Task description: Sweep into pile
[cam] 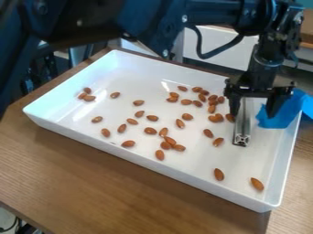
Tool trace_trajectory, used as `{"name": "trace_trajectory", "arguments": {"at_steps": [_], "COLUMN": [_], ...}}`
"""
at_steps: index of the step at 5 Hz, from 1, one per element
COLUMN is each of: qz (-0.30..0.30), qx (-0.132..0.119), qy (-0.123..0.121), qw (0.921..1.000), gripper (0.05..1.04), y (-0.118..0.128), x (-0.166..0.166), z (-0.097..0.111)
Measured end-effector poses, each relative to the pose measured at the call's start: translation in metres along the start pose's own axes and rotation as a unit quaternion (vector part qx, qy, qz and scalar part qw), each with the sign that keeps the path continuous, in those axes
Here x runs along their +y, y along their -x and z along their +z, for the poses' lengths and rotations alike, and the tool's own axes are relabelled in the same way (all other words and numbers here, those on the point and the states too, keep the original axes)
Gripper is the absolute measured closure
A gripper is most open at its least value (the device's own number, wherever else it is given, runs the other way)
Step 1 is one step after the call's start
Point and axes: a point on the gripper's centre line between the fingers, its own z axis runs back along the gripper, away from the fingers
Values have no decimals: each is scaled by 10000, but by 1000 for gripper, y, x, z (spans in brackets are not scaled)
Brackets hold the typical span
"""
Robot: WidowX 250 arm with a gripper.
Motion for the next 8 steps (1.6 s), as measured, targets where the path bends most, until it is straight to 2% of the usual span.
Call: {"name": "trace_trajectory", "arguments": {"at_steps": [1,3,4,5,6,8], "qz": [-26,-36,43,261,542,877], "qx": [-10,158,164,180,69,-183], "qy": [-20,-14,6,80,157,367], "qw": [10000,9999,9999,9995,9984,9953], "gripper": [112,660,709,709,709,709], "y": [0,0,-3,-5,-8,1], "x": [1,12,20,35,65,111], "z": [-1,-10,-12,-14,-14,-12]}}
